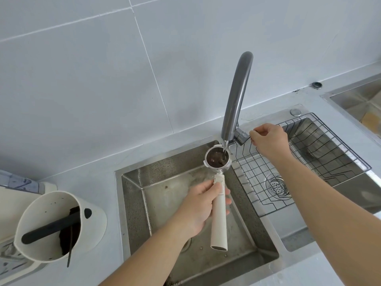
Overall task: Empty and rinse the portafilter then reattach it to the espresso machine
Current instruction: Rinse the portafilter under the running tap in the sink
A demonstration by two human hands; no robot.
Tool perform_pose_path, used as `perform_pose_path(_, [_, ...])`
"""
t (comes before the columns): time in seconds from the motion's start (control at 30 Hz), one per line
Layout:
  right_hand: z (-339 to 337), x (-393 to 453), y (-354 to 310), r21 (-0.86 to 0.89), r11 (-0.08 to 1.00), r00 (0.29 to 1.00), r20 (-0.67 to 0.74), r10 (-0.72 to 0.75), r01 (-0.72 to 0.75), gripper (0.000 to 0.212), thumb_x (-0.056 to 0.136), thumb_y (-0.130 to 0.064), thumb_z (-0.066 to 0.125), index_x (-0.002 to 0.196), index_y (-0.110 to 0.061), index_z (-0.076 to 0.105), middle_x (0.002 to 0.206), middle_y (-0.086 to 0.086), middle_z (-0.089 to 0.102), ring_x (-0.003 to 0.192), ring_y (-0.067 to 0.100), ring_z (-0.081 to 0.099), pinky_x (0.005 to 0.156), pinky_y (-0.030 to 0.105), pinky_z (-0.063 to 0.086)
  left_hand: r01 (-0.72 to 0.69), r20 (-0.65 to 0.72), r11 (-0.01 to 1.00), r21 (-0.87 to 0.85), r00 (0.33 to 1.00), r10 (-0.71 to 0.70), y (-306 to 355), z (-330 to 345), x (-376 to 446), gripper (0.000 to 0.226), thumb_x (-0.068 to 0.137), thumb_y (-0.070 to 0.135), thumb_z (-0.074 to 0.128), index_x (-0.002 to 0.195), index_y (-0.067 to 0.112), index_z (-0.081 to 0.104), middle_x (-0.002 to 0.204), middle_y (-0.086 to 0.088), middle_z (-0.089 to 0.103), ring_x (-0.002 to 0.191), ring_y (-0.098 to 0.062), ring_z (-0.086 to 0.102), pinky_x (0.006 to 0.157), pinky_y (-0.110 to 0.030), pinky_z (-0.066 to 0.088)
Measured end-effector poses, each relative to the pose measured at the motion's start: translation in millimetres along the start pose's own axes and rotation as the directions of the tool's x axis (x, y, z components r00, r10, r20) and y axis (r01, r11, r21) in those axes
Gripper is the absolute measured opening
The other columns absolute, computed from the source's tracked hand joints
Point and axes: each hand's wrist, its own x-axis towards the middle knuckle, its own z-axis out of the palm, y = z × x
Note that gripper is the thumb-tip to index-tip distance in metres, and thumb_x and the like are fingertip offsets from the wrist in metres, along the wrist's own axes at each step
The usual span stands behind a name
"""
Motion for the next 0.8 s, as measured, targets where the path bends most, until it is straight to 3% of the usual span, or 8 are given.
perform_pose_path(0.33, [1.1,0.8,1.2,-0.004,1.0,1.0,-0.006,-0.009,0.009,0.018,0.088,-0.027,0.063,0.096,-0.014,0.073,0.085,0.003,0.076,0.073,0.018,0.066,0.063,0.027,0.05,0.19,0.022,0.975,-0.113,0.982,-0.189,2.0,3.6,13.8,0.03,0.097,0.024,0.056,0.116,0.003,0.065,0.082,-0.005,0.073,0.065,-0.016,0.064,0.061,-0.031,0.054])
perform_pose_path(0.6, [0.9,0.7,1.5,-0.006,1.0,1.0,-0.003,-0.012,0.012,0.018,0.089,-0.025,0.063,0.097,-0.014,0.073,0.086,0.003,0.076,0.072,0.017,0.066,0.057,0.024,0.048,0.33,0.072,0.909,-0.254,0.944,-0.322,3.3,-0.5,21.7,0.036,0.097,0.023,0.053,0.119,-0.004,0.061,0.077,-0.009,0.067,0.051,-0.013,0.057,0.041,-0.023,0.048])
perform_pose_path(0.8, [0.3,0.1,0.7,-0.006,1.0,1.0,-0.004,-0.008,0.008,0.019,0.09,-0.026,0.062,0.099,-0.014,0.073,0.087,0.003,0.076,0.078,0.02,0.069,0.061,0.026,0.052,0.411,0.102,0.891,-0.192,0.912,-0.398,8.3,-6.0,22.3,0.03,0.098,0.024,0.051,0.111,-0.001,0.061,0.074,-0.008,0.066,0.049,-0.012,0.055,0.039,-0.021,0.046])
